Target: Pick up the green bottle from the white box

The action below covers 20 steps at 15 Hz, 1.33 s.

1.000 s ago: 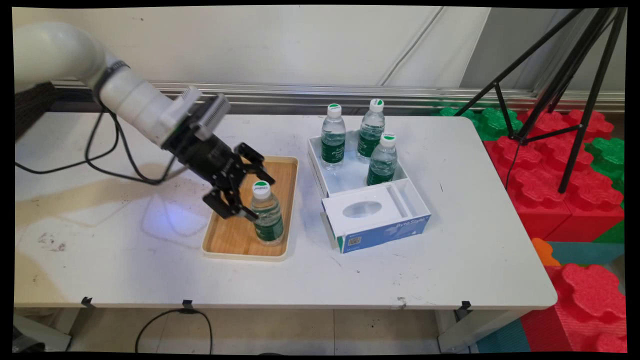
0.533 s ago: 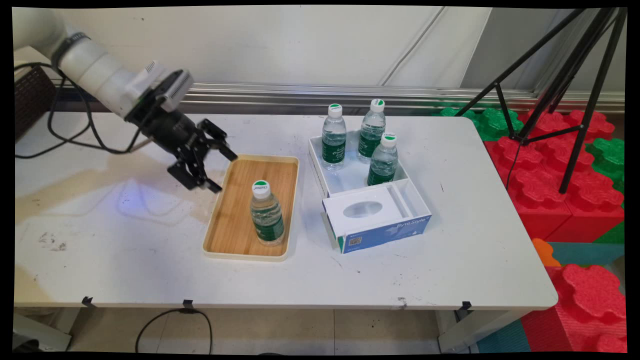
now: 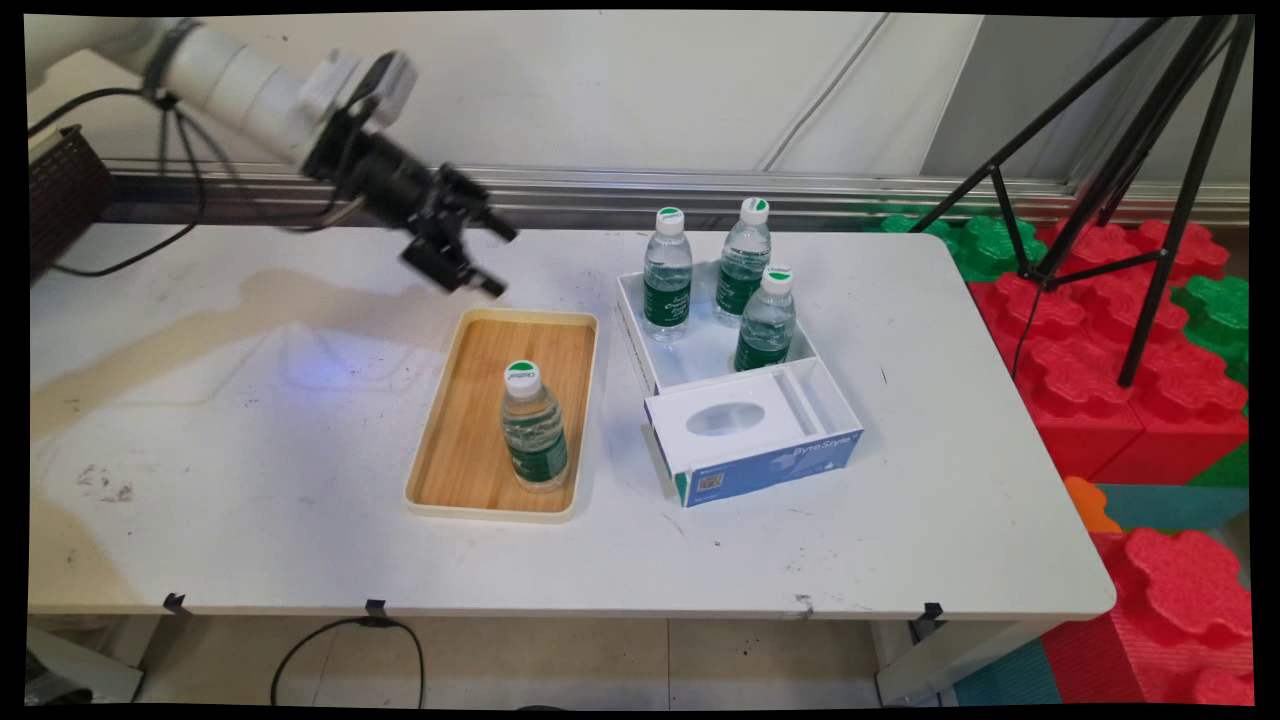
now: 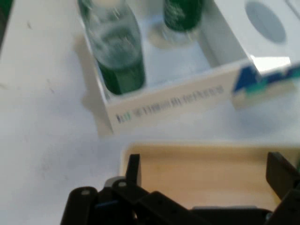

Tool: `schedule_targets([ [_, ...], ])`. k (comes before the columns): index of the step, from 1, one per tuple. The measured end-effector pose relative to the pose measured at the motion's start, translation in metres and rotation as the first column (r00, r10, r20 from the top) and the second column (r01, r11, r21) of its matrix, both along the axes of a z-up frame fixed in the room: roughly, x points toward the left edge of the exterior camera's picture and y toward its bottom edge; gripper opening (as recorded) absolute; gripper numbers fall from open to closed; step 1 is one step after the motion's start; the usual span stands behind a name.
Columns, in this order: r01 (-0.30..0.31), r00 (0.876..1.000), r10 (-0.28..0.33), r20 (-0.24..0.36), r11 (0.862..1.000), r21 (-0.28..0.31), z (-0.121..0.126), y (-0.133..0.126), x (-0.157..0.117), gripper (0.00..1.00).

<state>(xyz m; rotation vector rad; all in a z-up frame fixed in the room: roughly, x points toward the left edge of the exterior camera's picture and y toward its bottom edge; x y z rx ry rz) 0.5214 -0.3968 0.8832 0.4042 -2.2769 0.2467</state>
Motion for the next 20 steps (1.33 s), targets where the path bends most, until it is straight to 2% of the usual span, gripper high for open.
schedule_targets([
  [3, -0.025, 0.998, 0.025, -0.065, 1.0, -0.012, 0.001, -0.039, -0.028, 1.0],
  [7, -0.032, 0.995, 0.03, -0.093, 0.999, -0.021, -0.009, -0.079, -0.065, 1.0],
  [10, -0.023, 0.996, 0.021, -0.089, 0.999, -0.028, -0.023, -0.106, -0.094, 1.0],
  [15, -0.021, 0.997, 0.019, -0.081, 1.0, -0.021, -0.043, -0.131, -0.121, 1.0],
  [20, -0.017, 0.998, 0.017, -0.063, 1.0, 0.0, -0.059, -0.144, -0.134, 1.0],
])
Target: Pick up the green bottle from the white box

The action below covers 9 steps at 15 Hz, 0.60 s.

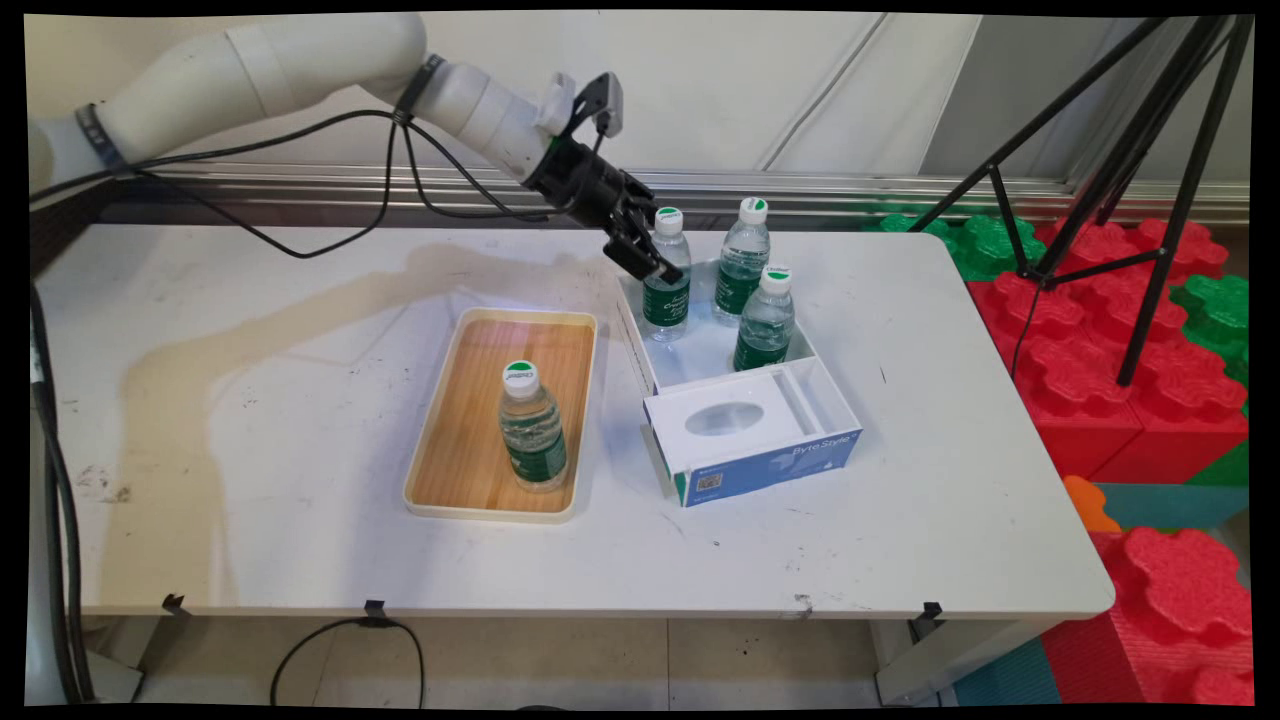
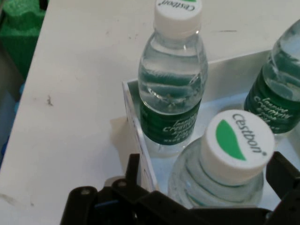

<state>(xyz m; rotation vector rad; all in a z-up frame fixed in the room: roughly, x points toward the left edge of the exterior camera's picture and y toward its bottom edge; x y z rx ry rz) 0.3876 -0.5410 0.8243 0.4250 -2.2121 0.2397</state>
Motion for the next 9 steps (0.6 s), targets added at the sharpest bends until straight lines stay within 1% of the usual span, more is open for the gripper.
schedule_targets([
  [7, 0.01, 1.0, -0.011, 0.028, 1.0, 0.03, -0.016, -0.005, -0.008, 1.0],
  [8, 0.012, 0.999, -0.013, 0.029, 0.999, 0.031, -0.018, -0.006, -0.009, 0.0],
  [9, 0.013, 0.999, -0.014, 0.03, 0.999, 0.033, -0.018, -0.006, -0.01, 0.0],
])
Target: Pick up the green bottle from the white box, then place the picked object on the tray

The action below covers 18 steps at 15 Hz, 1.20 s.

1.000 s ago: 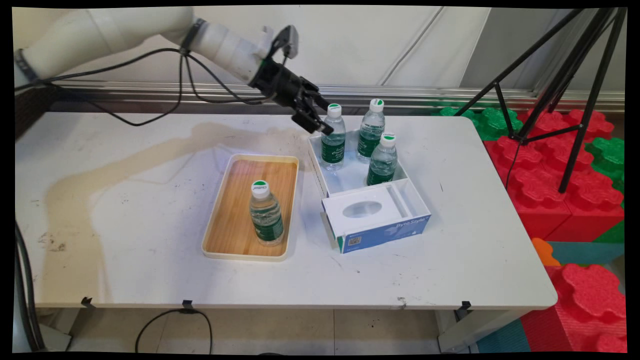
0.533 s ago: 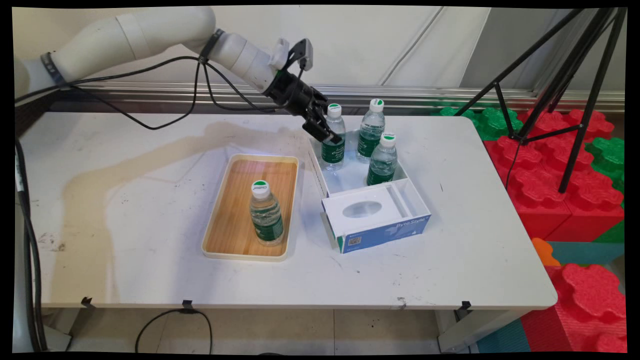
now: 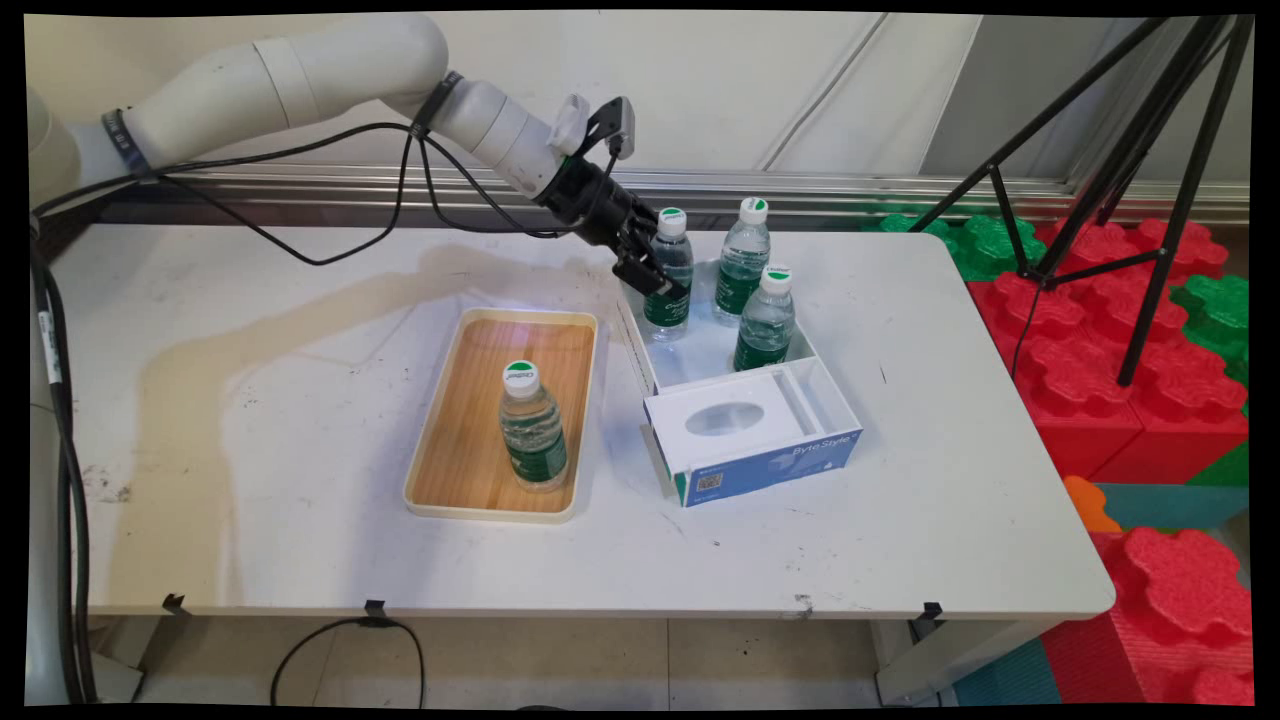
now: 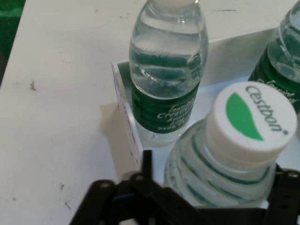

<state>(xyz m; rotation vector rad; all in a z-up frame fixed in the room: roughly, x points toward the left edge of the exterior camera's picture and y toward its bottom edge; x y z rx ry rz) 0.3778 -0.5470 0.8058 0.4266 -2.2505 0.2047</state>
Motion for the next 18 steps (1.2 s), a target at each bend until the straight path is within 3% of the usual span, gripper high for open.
schedule_targets([
  [8, 0.003, 1.0, -0.003, -0.007, 1.0, 0.016, 0.005, 0.005, 0.001, 0.0],
  [13, -0.034, 0.998, 0.035, -0.055, 0.999, 0.015, 0.043, 0.019, 0.019, 0.0],
  [18, -0.071, 0.996, 0.07, -0.053, 0.997, -0.006, 0.09, 0.053, 0.057, 0.0],
])
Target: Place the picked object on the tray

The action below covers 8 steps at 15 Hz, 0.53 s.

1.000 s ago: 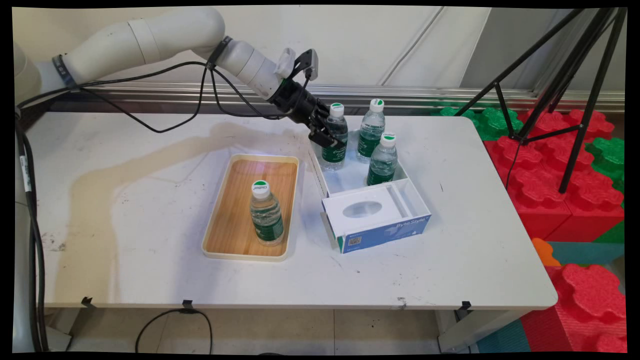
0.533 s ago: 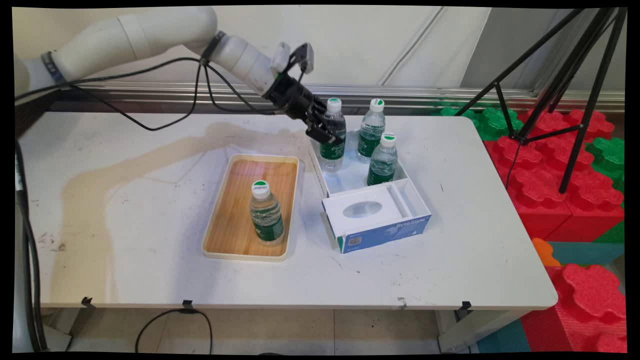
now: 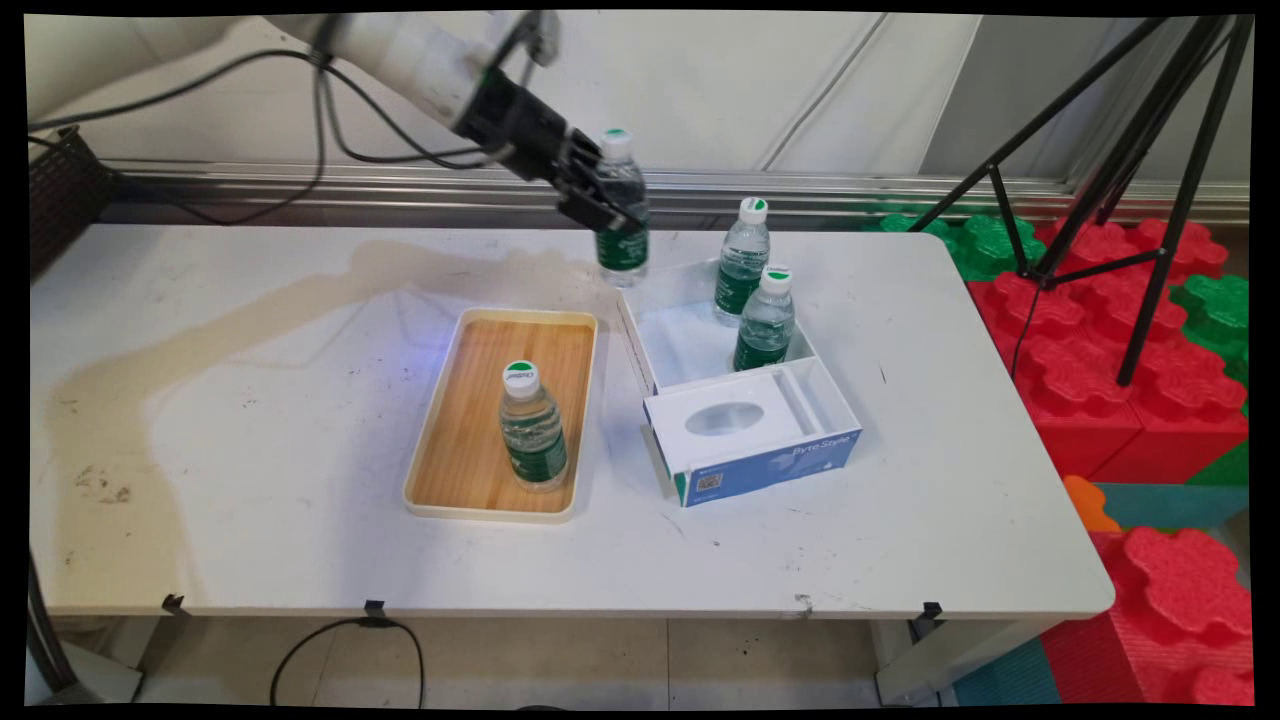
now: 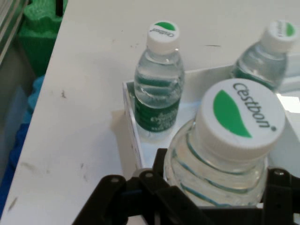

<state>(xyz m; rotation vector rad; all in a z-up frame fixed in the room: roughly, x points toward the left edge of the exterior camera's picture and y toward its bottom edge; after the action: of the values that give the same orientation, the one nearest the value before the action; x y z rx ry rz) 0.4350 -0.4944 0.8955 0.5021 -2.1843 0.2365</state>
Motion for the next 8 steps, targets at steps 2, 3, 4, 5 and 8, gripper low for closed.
schedule_targets([
  [2, 0.006, 1.0, -0.006, 0.004, 1.0, -0.009, 0.01, 0.015, 0.014, 0.0],
  [3, 0.01, 1.0, -0.01, 0.005, 1.0, -0.012, 0.014, 0.026, 0.024, 0.0],
  [4, 0.014, 1.0, -0.014, 0.006, 1.0, -0.014, 0.017, 0.038, 0.035, 0.0],
  [5, 0.019, 1.0, -0.019, 0.008, 1.0, -0.017, 0.019, 0.049, 0.046, 0.0],
  [8, 0.033, 0.999, -0.032, 0.032, 0.999, -0.039, 0.015, 0.073, 0.073, 0.0],
])
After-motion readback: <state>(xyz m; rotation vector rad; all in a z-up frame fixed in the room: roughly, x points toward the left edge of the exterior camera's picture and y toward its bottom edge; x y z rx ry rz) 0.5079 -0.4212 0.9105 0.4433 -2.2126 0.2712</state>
